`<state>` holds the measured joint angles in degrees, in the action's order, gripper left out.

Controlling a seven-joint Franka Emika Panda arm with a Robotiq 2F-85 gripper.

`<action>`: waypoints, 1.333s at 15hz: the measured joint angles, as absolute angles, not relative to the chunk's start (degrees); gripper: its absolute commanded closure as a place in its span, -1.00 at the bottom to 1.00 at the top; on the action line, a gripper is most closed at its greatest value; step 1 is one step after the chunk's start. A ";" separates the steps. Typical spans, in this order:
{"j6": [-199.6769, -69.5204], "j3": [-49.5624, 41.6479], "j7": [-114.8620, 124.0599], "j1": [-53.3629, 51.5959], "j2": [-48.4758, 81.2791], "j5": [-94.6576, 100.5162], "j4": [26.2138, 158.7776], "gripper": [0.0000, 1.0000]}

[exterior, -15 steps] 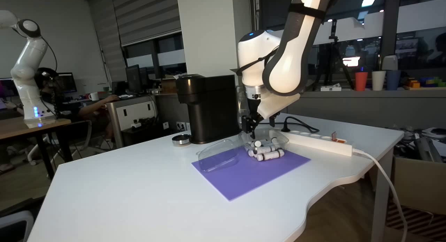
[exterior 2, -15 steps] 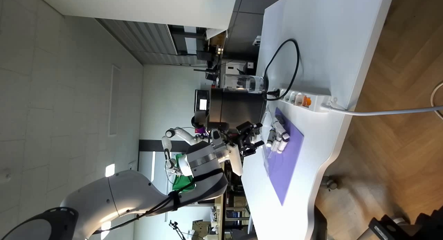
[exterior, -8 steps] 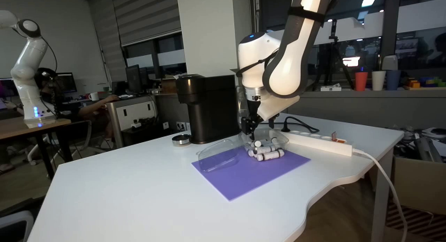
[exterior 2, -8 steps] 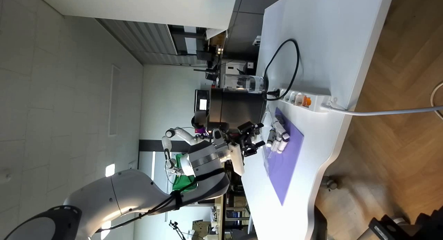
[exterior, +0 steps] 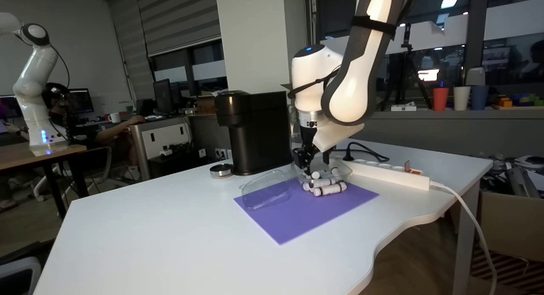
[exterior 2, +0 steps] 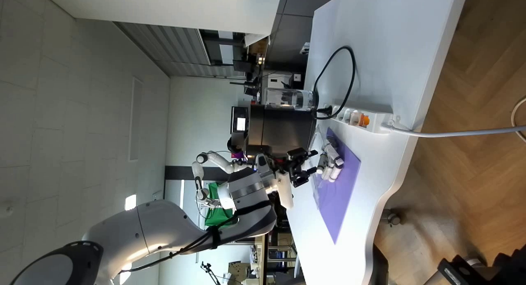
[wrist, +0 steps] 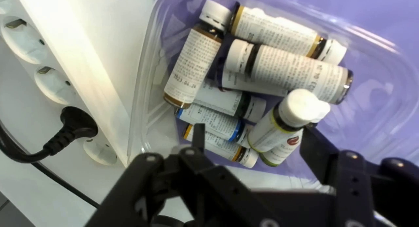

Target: Take a bottle from the clear container and put it on the table

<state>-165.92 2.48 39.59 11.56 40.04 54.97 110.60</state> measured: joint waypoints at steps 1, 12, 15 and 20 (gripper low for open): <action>-165.94 2.49 39.54 11.56 40.13 54.92 110.50 0.23; -164.26 1.76 13.34 9.80 40.86 25.66 110.42 0.53; -162.42 0.75 5.83 8.28 40.90 17.15 110.04 0.81; -160.14 -0.30 0.33 7.11 40.95 10.94 108.82 0.86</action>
